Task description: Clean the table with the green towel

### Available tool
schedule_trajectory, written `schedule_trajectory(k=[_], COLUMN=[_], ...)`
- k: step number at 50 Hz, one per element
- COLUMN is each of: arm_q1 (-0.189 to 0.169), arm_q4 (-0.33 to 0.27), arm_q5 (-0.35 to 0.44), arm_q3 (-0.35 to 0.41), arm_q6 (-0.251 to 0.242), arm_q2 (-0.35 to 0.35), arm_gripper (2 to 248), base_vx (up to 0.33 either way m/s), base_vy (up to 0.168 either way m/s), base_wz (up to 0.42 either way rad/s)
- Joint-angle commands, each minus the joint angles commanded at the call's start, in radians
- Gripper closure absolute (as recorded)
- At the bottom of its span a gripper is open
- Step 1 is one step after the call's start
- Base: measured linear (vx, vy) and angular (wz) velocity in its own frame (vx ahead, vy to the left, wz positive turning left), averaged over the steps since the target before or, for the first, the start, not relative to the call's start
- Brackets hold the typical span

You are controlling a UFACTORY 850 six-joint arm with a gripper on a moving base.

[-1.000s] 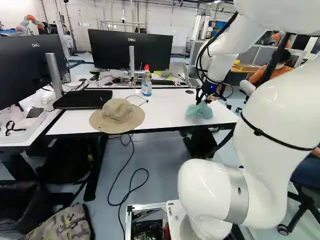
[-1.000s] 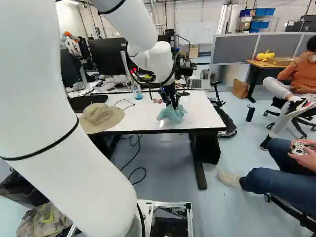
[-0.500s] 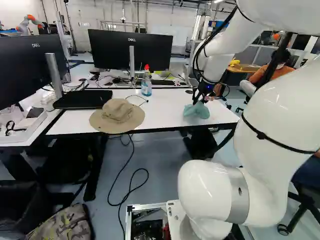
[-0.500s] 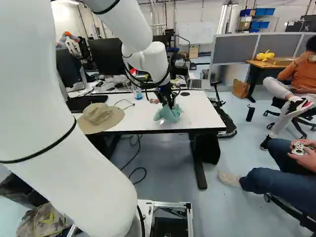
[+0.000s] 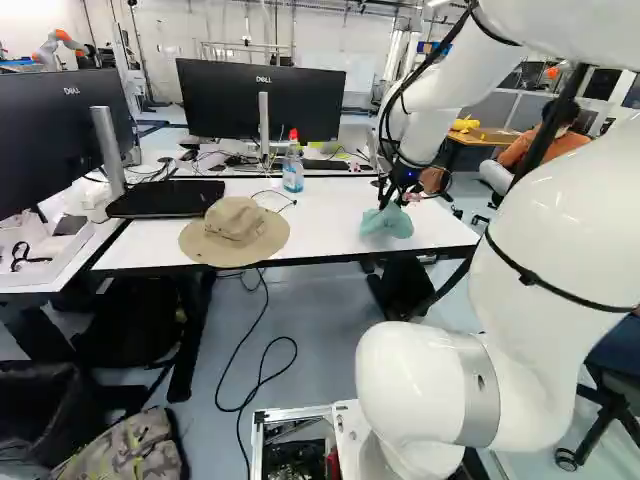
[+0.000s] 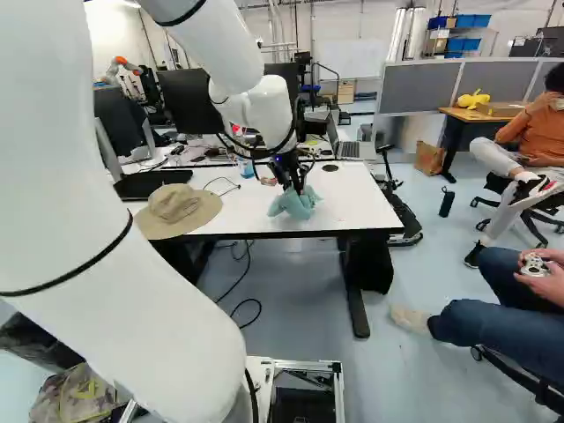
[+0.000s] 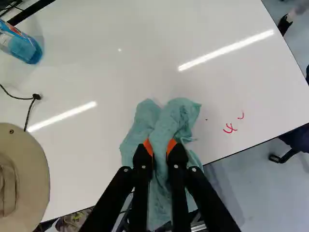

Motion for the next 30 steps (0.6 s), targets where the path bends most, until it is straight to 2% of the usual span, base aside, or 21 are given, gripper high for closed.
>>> schedule_trajectory(k=[7,18,30], arm_q1=[-0.012,-0.056,-0.105], arm_q4=[0.000,0.000,0.000], arm_q5=[0.026,0.044,0.071], arm_q3=[0.010,0.025,0.022], arm_q6=[0.000,0.000,0.000], arm_q2=[0.010,0.024,-0.006], arm_gripper=[203,203,203], base_vx=[0.000,0.000,0.000], base_vy=[0.000,0.000,0.000], base_wz=[0.000,0.000,0.000])
